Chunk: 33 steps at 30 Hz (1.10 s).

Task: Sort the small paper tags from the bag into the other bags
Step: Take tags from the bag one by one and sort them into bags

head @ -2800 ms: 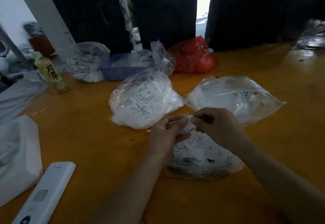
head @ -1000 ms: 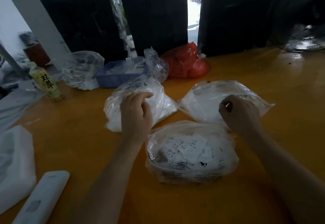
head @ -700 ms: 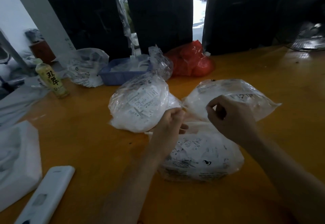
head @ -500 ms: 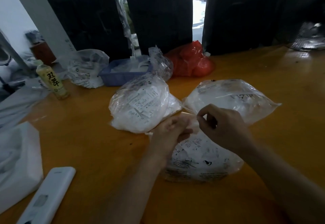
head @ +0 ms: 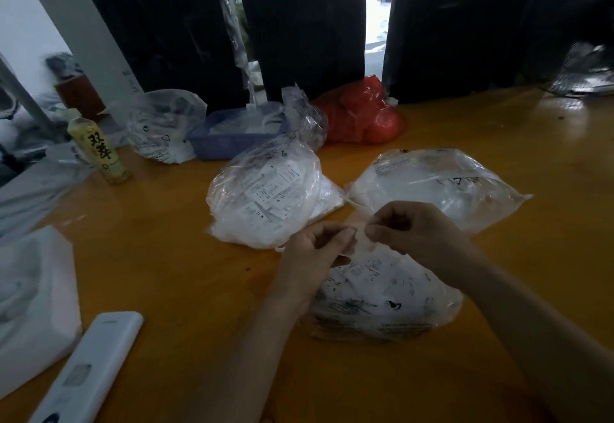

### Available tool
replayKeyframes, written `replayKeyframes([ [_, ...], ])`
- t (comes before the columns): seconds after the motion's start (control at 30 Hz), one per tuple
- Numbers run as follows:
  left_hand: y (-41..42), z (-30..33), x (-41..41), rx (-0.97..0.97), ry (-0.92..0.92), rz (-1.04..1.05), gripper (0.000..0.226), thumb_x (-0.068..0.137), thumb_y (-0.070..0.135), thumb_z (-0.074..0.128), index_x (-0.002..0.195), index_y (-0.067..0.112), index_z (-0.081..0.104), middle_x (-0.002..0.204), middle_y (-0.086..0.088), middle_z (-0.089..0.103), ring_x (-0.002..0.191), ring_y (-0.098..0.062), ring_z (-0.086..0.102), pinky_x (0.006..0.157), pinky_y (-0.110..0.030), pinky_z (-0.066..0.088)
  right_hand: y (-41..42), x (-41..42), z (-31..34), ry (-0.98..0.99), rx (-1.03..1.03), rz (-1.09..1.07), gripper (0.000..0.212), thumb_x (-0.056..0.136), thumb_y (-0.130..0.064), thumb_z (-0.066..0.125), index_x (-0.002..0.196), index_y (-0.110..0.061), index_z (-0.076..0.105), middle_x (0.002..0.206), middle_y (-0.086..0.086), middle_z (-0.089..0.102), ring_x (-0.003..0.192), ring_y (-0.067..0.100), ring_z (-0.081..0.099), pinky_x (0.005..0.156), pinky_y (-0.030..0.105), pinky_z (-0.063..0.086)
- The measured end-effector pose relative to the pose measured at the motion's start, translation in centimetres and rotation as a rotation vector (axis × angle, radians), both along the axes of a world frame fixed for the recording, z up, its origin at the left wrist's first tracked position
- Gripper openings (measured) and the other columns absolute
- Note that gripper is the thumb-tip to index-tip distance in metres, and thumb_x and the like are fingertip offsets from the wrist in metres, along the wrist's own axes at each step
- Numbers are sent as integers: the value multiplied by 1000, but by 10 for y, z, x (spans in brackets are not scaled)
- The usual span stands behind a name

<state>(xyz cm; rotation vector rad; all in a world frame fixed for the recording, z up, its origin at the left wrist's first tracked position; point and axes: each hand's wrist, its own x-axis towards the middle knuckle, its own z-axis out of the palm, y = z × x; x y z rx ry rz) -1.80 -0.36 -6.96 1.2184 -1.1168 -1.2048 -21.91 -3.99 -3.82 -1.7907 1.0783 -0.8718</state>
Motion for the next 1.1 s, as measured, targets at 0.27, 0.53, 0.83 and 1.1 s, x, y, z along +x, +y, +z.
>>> replayKeyframes([
  [0.27,2,0,-6,39,152,-21,38,76,44,89,103,19,78,104,-8,80,99,-22,77,77,-27,60,5,8,-5,105,-95,-128,18,96,-44,64,80,-39,70,73,-3,71,59,34,57,49,28,42],
  [0.53,0,-2,-5,-122,156,-190,88,80,53,83,154,24,45,149,-7,58,139,-24,54,112,-44,48,10,12,-1,-395,381,-67,25,99,-26,63,85,-12,78,78,9,70,61,19,48,53,28,39],
  [0.83,-2,-3,-2,-121,213,-55,27,84,37,85,98,15,77,109,-11,77,109,-25,73,91,-31,58,11,17,-8,-113,326,-57,35,104,-38,54,93,-12,75,79,4,72,56,11,52,53,25,40],
  [1.1,0,-3,-2,-35,227,17,16,73,37,86,79,29,74,85,-4,75,85,-16,73,67,-24,57,13,28,-36,848,-300,-24,33,91,-60,62,106,-31,61,105,-10,49,96,10,49,81,24,38],
])
